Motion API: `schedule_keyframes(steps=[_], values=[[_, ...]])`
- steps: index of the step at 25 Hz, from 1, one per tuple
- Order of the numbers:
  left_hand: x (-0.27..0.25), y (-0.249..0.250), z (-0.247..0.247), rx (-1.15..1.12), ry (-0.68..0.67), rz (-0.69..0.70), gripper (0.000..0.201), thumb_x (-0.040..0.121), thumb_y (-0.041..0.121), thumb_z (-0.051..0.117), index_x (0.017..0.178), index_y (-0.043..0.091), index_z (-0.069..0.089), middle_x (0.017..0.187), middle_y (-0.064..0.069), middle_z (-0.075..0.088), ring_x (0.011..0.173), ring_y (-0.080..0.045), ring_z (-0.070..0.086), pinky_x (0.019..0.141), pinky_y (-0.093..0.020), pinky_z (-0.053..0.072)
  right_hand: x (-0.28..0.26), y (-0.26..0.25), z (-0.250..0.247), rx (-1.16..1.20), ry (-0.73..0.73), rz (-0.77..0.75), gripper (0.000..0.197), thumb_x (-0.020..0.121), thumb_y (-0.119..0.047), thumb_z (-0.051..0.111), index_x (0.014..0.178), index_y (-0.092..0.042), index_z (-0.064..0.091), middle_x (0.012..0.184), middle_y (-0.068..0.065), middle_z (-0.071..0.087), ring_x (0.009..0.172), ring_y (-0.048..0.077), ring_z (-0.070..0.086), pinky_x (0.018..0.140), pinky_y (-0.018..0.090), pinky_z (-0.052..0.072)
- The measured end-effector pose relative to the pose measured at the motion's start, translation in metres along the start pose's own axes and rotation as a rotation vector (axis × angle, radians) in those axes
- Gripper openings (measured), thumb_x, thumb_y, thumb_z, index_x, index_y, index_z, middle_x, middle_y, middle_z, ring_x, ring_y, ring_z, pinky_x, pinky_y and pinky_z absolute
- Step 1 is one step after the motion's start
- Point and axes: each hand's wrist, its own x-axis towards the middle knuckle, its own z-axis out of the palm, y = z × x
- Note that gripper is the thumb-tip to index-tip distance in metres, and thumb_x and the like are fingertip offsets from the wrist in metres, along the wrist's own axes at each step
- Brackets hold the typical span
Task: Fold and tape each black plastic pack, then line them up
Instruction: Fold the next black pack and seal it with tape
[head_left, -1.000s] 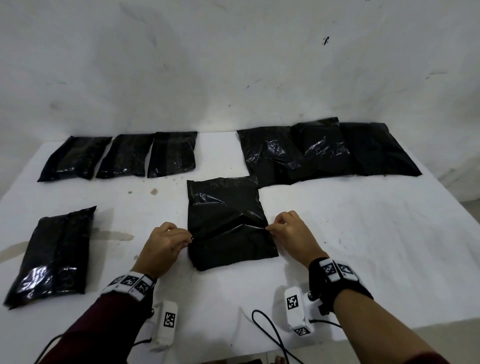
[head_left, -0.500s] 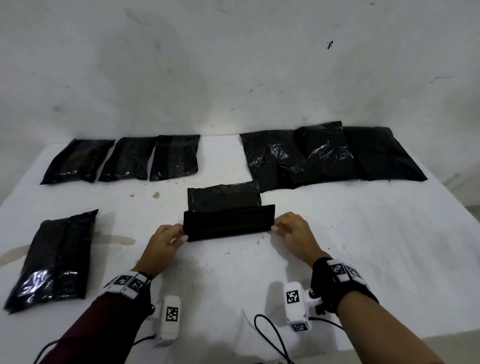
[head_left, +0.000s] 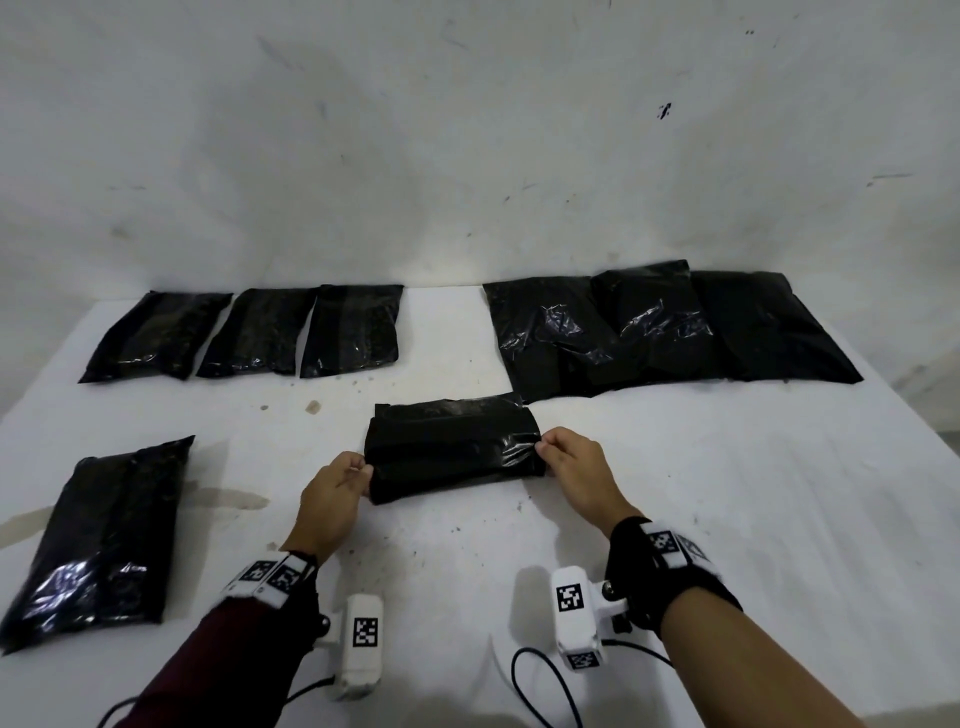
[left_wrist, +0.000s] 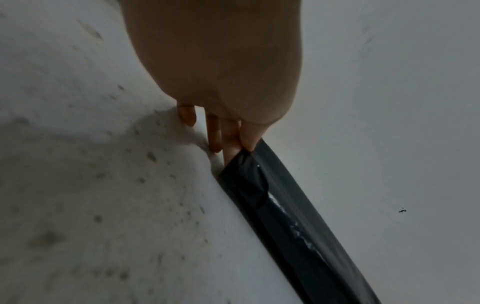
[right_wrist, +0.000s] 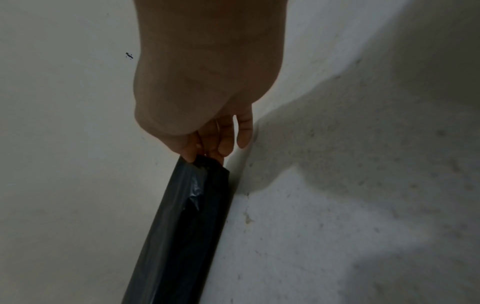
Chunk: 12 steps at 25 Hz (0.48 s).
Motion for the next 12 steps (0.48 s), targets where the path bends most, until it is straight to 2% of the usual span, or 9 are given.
schedule_keyframes(steps=[4, 7, 9, 12], values=[[0.002, 0.001, 0.01, 0.14, 0.093, -0.079, 0.03, 0.093, 0.022, 0.052, 0.063, 0.018, 0.052, 0.063, -0.004, 0.056, 0.07, -0.025, 0.052, 0.077, -0.037, 0.038, 0.003, -0.001, 0.007, -0.127, -0.039, 0.065, 0.027, 0.091, -0.009, 0.048, 0.064, -0.013, 0.047, 0.065, 0.0, 0.049, 0.064, 0.015, 0.041, 0.06, 0.029, 0.033], [0.001, 0.007, 0.015, 0.197, 0.143, -0.082, 0.035, 0.094, 0.032, 0.05, 0.068, 0.01, 0.056, 0.065, -0.005, 0.058, 0.07, -0.025, 0.053, 0.079, -0.037, 0.038, 0.003, -0.007, 0.01, -0.203, -0.019, 0.052, 0.031, 0.095, -0.022, 0.046, 0.066, -0.013, 0.049, 0.064, -0.001, 0.051, 0.062, 0.015, 0.044, 0.059, 0.03, 0.033], [0.0, 0.009, 0.017, 0.169, 0.183, -0.059, 0.034, 0.095, 0.029, 0.049, 0.069, 0.007, 0.052, 0.062, -0.004, 0.053, 0.065, -0.022, 0.049, 0.076, -0.037, 0.036, 0.002, -0.008, 0.011, -0.227, 0.038, -0.028, 0.034, 0.099, -0.027, 0.043, 0.07, -0.01, 0.05, 0.061, 0.001, 0.049, 0.059, 0.016, 0.043, 0.057, 0.03, 0.032], [-0.007, 0.01, 0.02, -0.015, 0.251, -0.01, 0.028, 0.095, 0.02, 0.051, 0.071, 0.007, 0.054, 0.06, -0.002, 0.05, 0.061, -0.019, 0.045, 0.064, -0.033, 0.036, -0.004, -0.005, 0.014, -0.311, 0.084, -0.094, 0.031, 0.101, -0.027, 0.036, 0.085, -0.006, 0.052, 0.063, 0.005, 0.052, 0.061, 0.022, 0.047, 0.055, 0.03, 0.031]])
